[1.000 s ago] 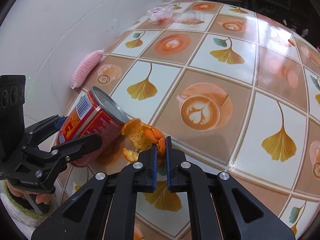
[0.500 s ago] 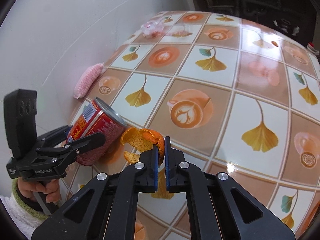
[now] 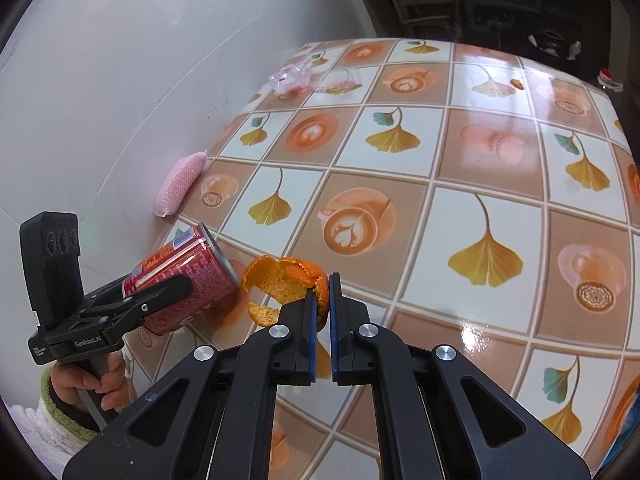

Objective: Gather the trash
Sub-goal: 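Carry the red can and orange peel over the blue wastebasket with both tools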

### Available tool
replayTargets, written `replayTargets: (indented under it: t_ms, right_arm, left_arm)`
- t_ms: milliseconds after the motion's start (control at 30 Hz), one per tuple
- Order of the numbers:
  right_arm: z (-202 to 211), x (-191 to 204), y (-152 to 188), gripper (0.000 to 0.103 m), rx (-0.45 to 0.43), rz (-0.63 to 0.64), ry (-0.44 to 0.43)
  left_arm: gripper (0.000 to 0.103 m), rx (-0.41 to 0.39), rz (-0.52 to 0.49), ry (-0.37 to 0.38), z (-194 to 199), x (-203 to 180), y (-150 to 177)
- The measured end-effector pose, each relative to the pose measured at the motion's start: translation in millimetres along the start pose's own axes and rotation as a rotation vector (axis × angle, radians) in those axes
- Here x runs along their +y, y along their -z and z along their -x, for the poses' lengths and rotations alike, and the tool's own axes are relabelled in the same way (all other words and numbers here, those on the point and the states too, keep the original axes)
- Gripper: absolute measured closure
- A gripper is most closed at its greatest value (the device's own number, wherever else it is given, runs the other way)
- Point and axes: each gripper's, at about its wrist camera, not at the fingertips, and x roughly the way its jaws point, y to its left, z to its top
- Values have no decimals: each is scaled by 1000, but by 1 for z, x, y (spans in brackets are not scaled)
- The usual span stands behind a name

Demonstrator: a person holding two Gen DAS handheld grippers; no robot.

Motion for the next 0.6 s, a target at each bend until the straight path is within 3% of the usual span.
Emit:
replayTargets:
  t_ms: [600]
  right_arm:
    - [35, 5, 21, 99, -58, -19, -20]
  left_arm:
    - [36, -71, -70, 19, 34, -28, 6]
